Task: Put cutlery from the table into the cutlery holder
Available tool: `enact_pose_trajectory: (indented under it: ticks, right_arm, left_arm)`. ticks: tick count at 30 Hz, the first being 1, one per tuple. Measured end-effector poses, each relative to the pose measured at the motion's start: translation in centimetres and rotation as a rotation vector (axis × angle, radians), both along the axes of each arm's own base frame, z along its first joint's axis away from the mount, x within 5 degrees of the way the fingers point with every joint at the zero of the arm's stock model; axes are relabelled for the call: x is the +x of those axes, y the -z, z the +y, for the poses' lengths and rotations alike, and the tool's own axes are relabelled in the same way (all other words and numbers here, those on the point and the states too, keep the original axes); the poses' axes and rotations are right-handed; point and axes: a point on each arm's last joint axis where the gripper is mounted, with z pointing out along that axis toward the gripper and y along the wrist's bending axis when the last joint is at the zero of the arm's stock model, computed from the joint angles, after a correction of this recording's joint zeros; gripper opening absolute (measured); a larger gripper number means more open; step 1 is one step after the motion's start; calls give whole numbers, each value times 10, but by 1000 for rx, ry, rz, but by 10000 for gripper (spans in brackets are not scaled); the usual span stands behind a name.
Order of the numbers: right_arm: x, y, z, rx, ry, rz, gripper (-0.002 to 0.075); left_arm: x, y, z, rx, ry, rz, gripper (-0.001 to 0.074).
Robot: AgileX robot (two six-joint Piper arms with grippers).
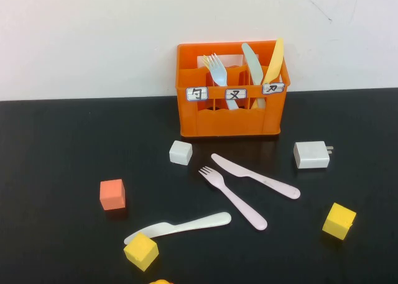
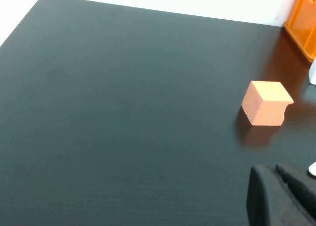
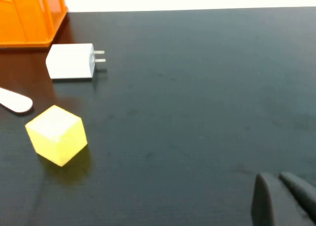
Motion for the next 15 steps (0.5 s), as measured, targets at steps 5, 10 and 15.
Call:
enact_pose_trajectory:
  ticks: [5,10,15]
  right_arm:
    - [0,0,0,0,0,0,6]
    - [0,0,0,0,0,0,6]
    - [0,0,0,0,0,0,6]
  left_arm:
    - [0,0,0,0,0,0,-1]
    - [0,0,0,0,0,0,-1]
    - [0,0,0,0,0,0,-1]
